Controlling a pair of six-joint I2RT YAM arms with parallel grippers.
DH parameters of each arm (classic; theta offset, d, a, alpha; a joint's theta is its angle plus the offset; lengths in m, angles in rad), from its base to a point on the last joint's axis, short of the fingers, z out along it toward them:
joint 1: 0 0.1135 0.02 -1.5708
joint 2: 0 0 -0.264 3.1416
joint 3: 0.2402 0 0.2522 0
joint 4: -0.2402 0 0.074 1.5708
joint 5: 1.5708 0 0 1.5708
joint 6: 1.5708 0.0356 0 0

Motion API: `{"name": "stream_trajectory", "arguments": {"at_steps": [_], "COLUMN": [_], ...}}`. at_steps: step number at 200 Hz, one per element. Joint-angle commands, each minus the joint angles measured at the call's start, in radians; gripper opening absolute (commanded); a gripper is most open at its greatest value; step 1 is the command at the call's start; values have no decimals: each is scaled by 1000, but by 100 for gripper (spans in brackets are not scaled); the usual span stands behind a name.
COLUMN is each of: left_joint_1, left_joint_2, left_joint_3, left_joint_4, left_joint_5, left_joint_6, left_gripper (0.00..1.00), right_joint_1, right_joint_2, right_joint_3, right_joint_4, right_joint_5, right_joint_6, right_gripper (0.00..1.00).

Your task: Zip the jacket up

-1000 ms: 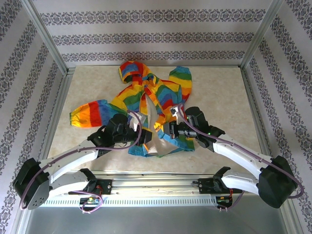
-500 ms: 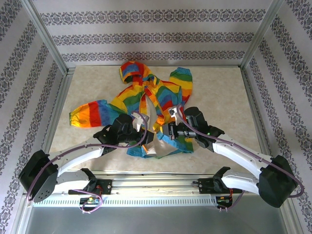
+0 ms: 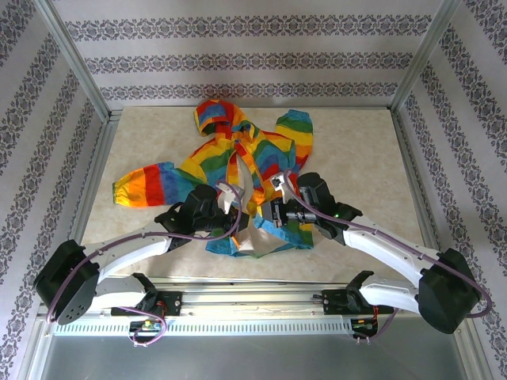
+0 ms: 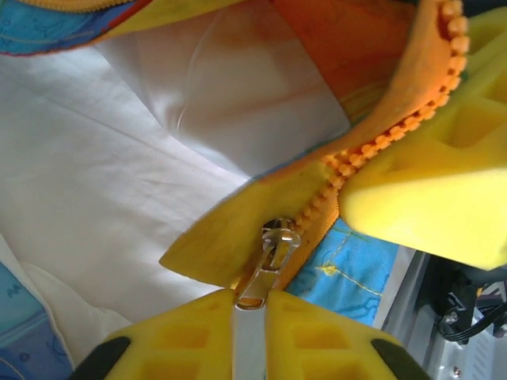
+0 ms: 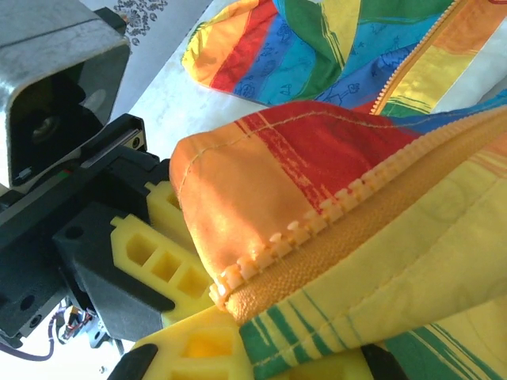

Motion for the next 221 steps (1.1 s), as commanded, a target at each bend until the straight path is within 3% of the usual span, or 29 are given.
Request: {"name": "stream_trajectory", "arguments": {"at_steps": [1,19,116,137,154,194,221], "left_joint_1": [-10,-10,-12,-11,-10,-9,-10], "left_joint_2": [-31,-51,-79,-120,-166,-250,-299], "left_joint_3": [-1,-15,-69,-83,-98,-107,-186], "left_joint_4": [-19,-24,-44,-65,-104,-301,-292], "left_joint_5": [10,14,21,-18,-67,-183,-185], "left_joint_6": [11,3,-26,-44,-69,-226,-400], "left_gripper": [6,0,0,31,42,47,47], "right_joint_1": [15,15,10,8,6,8,10], "right_joint_2": [-30,-39,-61,-53,-41,-1,4], "right_joint_3": [30,35,26,23,23,26,12], "right_joint_4": [-19,-41,-31,-37,-49,-106,-108], "right_joint_5": [50,89,112,101,74,-10,-42], "right_joint_6": [-29,-37,-37,-40,-49,-79,-87], "right_gripper": [0,0,0,0,0,0,0]}}
